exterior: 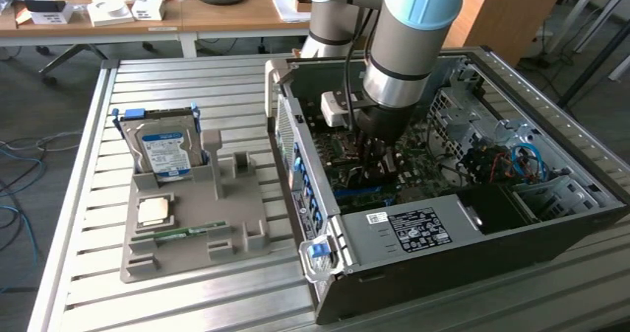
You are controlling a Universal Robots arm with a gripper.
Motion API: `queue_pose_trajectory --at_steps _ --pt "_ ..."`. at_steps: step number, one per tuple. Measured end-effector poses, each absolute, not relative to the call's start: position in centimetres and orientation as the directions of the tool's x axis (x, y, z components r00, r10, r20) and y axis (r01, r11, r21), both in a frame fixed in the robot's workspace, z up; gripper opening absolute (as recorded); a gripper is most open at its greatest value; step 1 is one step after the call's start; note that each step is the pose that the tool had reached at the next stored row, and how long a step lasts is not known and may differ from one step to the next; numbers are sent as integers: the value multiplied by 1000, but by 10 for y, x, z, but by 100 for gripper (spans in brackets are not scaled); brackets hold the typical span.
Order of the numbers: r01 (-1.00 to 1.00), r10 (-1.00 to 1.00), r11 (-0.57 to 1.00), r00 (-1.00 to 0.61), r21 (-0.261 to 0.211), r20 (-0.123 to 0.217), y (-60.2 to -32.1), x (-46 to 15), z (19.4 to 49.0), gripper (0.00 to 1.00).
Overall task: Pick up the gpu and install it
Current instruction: 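Insert the gpu into the slot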
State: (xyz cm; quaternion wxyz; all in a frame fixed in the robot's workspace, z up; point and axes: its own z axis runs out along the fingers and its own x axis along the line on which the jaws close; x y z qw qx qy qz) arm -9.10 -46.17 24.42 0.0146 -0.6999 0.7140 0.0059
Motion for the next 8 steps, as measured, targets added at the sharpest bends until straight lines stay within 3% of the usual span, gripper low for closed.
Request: queue_pose_trajectory --at_steps 8 --pt "-1000 -999 20 -20 -12 -29 -462 -91 243 26"
